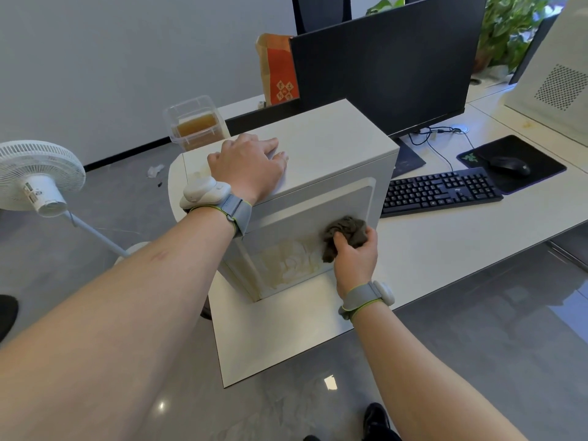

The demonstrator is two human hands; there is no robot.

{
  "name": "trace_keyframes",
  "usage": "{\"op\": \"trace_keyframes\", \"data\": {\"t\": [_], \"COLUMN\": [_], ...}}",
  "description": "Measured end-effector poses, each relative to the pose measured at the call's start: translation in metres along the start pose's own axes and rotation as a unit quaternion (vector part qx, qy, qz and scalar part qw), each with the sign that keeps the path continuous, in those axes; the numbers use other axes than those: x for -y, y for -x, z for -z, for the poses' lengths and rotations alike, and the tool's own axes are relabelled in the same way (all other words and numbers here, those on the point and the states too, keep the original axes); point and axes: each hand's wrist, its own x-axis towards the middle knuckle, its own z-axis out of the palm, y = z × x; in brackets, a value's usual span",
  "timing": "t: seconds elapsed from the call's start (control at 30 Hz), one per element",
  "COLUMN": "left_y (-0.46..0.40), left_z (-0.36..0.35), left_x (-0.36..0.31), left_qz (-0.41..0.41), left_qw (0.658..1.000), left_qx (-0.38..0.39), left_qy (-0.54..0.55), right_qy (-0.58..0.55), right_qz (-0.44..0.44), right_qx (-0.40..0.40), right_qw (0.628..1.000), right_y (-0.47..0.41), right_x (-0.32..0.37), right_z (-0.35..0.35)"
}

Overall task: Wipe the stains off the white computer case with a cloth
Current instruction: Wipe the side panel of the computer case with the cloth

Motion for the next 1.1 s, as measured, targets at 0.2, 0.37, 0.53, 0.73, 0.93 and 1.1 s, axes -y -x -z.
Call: {"op": "trace_keyframes", "data": {"t": [0.2, 0.37, 0.53, 0.73, 0.93, 1.1], "left_y": [0.000, -0.001, -0.001, -0.002, -0.001, 0.002], "left_z": [0.000, 0.000, -0.001, -0.001, 0.000, 0.001], "left_x": [0.000, 0.000, 0.000, 0.001, 0.000, -0.001], "left_qz": [-0.002, -0.003, -0.001, -0.007, -0.006, -0.001], "left_qw": [1.000, 1.000, 1.000, 1.000, 1.000, 1.000], "left_qx": [-0.001, -0.002, 0.000, -0.004, -0.004, 0.004], "left_qy": [0.004, -0.001, 0.000, -0.004, -0.008, -0.004], "right_qy": [-0.117, -0.108, 0.096, 0.104, 0.287, 0.251], "right_qz": [-0.225, -0.154, 0.201, 0.249, 0.347, 0.326], "right_qx": [-0.019, -0.039, -0.023, -0.049, -0.003, 0.011], "right_qw": [0.967, 0.981, 0.975, 0.962, 0.893, 0.911], "right_y": [-0.025, -0.020, 0.019, -0.006, 0.002, -0.004], "right_x": [-0.005, 0.031, 0.067, 0.072, 0.058, 0.077], "right_z": [0.008, -0.010, -0.035, -0.011, -0.006, 0.003]}}
